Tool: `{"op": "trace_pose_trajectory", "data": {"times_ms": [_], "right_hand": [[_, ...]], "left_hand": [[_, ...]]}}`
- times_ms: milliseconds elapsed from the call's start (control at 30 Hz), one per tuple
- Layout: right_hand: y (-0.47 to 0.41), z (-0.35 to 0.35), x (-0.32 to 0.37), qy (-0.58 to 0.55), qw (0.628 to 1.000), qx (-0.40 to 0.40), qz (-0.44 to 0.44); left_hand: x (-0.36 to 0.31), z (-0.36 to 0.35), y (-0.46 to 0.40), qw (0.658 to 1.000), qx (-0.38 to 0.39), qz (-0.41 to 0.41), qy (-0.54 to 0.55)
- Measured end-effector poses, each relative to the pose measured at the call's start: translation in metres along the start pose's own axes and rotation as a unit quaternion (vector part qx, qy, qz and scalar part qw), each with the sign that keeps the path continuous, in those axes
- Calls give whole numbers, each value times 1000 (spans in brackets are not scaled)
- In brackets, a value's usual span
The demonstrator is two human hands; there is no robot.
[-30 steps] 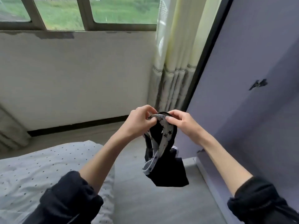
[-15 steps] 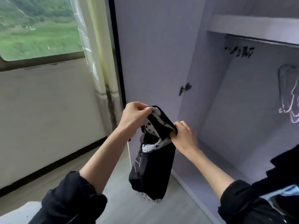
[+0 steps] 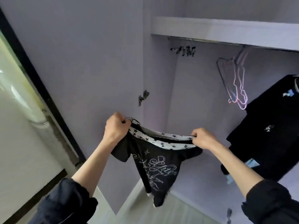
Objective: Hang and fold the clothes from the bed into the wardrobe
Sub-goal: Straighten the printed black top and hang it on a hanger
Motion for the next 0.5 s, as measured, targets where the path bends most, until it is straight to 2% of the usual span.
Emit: {"op": "trace_pose_trajectory", "data": {"times_ms": [100,167,233,367,433,500], "right_hand": [[-2,25,-16,-55,998,-15,-21],[-1,35,-28,-67,997,-8,-27],[2,44,-42,-87,995,-3,-41],[4,56,-58,-111,993,12,-41],[3,66,-68,-120,992,-29,-36],[2,76,-76,-156,981,-113,-6]], "left_hand": [[-7,-36,-15,990,114,-27,-74],[-10,-52,-21,979,167,-44,-110],[-21,-69,-27,966,198,-95,-139],[-48,-83,-31,941,157,-176,-245],[-59,-91,-33,939,136,-186,-254],[-68,-95,-32,949,104,-186,-233]]}}
Point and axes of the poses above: each hand's wrist, its own y-axis away from the middle knuckle, its own z-axis out of the back of the hand, x = y × z, the point moved 5 cm from there along -y, towards the middle knuckle, and after that the axes turned 3 degrees about -y, right-handed, at the moved point
